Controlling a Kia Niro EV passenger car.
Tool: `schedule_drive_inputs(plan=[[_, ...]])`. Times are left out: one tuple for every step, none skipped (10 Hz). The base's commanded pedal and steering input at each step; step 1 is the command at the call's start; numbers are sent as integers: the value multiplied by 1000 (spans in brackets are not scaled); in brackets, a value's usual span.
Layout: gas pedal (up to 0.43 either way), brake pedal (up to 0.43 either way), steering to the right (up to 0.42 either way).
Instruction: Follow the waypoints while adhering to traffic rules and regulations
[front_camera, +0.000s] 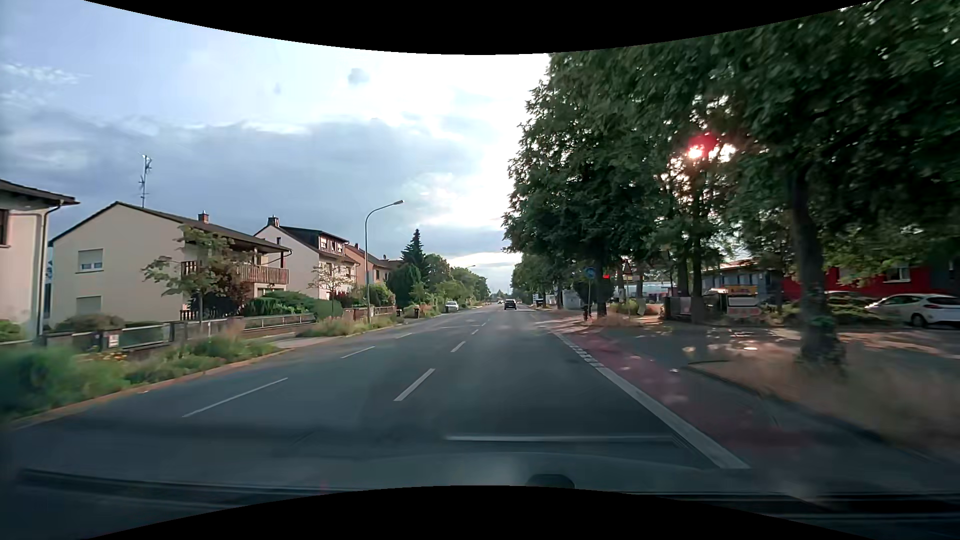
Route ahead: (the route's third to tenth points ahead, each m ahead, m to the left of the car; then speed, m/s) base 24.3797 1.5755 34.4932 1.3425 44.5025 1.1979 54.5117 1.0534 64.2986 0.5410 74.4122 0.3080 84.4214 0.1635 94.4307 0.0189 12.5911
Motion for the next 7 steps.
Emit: schedule_drive_inputs(plan=[[79,0,-3],[79,0,-3],[79,0,-2],[79,0,-2],[79,0,-2],[79,0,-2],[79,0,-2]])
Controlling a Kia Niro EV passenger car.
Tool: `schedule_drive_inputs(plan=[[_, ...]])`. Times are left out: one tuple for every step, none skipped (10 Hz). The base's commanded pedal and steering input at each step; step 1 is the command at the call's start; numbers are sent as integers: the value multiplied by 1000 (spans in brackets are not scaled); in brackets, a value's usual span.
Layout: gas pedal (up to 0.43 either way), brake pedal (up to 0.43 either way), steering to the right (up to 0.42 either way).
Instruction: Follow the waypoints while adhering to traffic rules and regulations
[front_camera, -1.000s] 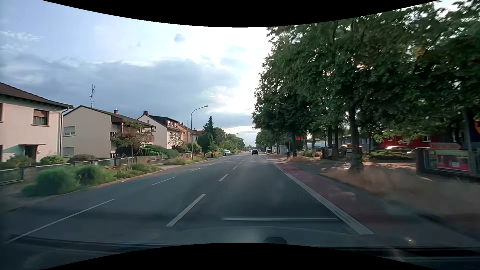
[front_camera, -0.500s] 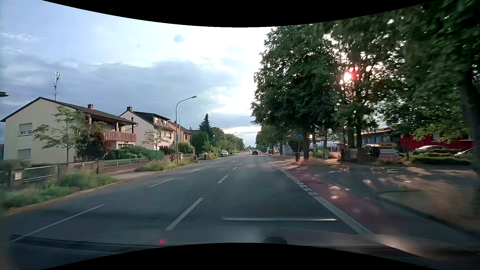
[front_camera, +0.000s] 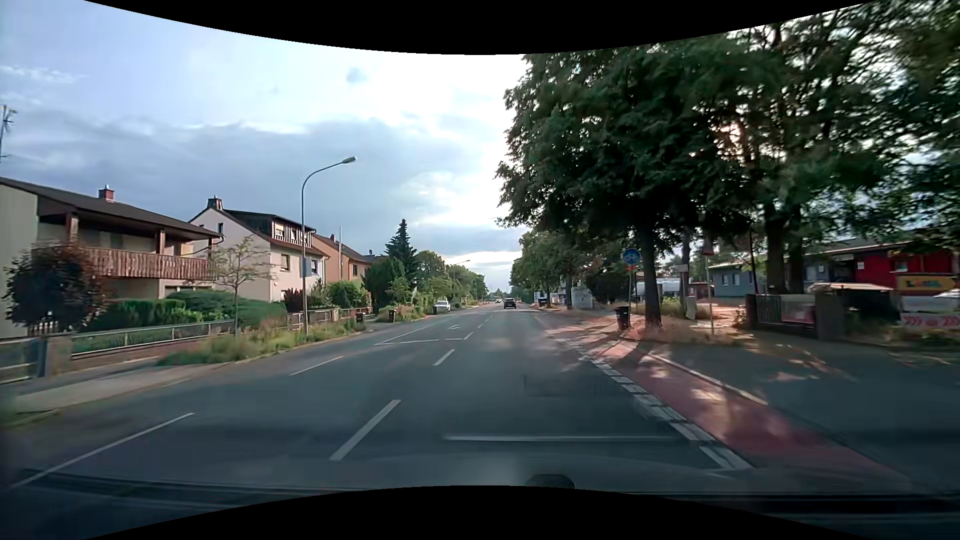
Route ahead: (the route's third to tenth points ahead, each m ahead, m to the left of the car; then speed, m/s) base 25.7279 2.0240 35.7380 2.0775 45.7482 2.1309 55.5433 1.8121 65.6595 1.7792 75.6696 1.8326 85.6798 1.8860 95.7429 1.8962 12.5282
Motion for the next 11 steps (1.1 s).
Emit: schedule_drive_inputs(plan=[[79,0,-2],[87,0,-2],[87,0,-2],[87,0,-2],[87,0,-2],[87,0,-2],[87,0,-2],[87,0,-2],[87,0,-3],[87,0,-3],[87,0,-3]])
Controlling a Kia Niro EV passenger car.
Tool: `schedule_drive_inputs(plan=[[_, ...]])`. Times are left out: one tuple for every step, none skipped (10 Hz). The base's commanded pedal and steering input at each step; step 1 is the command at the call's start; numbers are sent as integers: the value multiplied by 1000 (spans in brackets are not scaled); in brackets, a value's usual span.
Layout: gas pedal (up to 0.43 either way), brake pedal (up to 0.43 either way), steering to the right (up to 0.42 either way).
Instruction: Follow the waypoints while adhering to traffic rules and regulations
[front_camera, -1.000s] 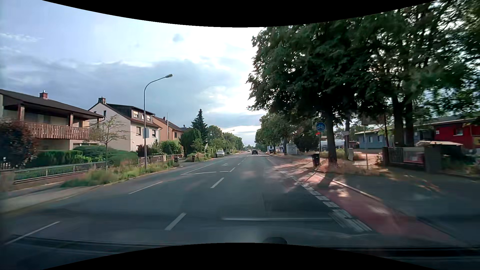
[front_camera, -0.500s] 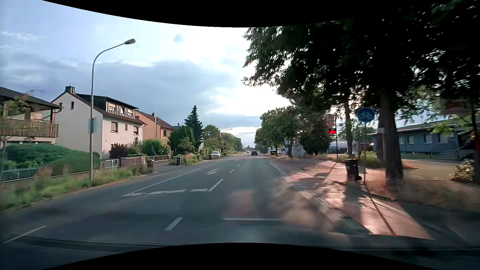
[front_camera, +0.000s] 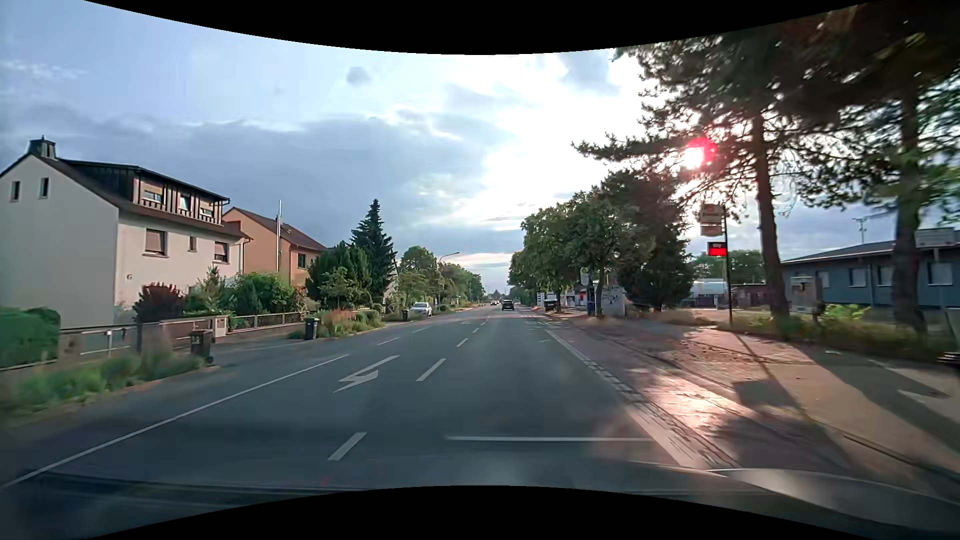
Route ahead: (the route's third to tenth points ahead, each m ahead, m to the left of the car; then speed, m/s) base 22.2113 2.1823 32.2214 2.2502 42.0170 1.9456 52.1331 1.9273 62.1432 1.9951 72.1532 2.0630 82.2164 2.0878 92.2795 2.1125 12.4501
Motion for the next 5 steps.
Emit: schedule_drive_inputs(plan=[[87,0,-3],[87,0,-3],[87,0,-4],[87,0,-5],[87,0,-5]])
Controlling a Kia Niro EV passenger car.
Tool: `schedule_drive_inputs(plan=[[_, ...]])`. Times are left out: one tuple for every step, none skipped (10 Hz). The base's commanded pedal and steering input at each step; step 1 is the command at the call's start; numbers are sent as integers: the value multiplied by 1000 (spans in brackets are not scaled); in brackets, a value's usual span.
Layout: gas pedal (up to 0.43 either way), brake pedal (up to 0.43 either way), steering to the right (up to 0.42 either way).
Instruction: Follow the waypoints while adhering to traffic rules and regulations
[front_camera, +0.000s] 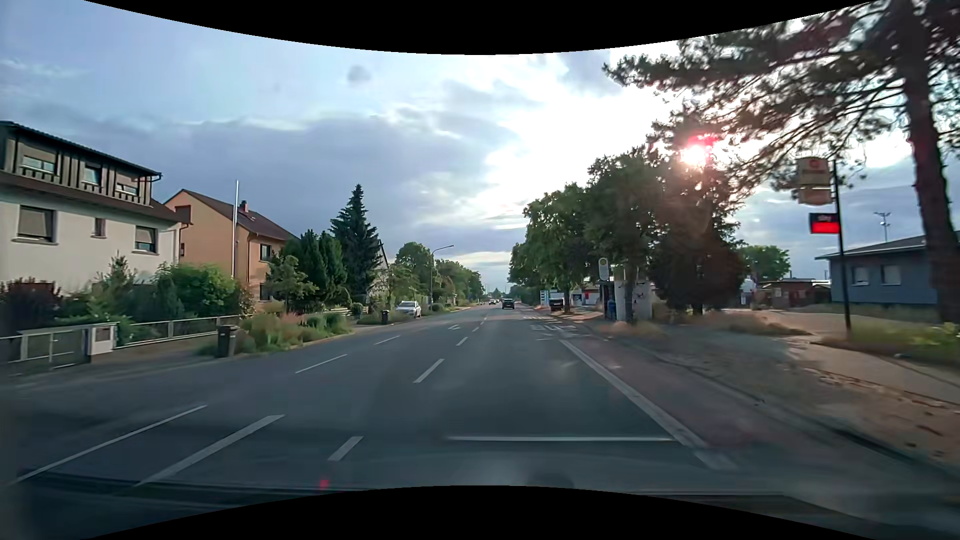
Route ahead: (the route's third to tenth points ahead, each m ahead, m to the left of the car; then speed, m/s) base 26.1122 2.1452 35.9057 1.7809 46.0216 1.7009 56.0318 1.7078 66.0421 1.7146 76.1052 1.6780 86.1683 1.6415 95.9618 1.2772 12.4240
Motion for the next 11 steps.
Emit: schedule_drive_inputs(plan=[[87,0,-5],[87,0,-5],[87,0,-5],[87,0,-5],[87,0,-5],[87,0,-5],[87,0,-5],[87,0,-4],[87,0,-4],[87,0,-4],[87,0,-4]])
